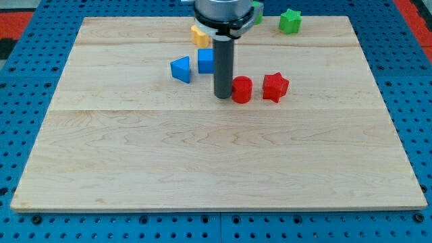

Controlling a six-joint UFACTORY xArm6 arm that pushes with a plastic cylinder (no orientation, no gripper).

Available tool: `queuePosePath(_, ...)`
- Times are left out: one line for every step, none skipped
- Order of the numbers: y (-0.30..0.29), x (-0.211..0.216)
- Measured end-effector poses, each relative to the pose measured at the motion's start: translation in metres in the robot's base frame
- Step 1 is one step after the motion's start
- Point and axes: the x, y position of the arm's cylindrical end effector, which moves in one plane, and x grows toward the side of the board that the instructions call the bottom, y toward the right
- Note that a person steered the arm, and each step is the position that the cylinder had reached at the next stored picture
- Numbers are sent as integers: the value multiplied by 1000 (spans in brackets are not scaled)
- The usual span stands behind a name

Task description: Point your arm below the green star

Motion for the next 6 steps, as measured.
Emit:
queuePosePath(17,0)
queuePosePath(-7,-4)
queuePosePath(5,-50)
queuePosePath(16,-87)
queuePosePath(22,-105)
queuePosePath(23,-127)
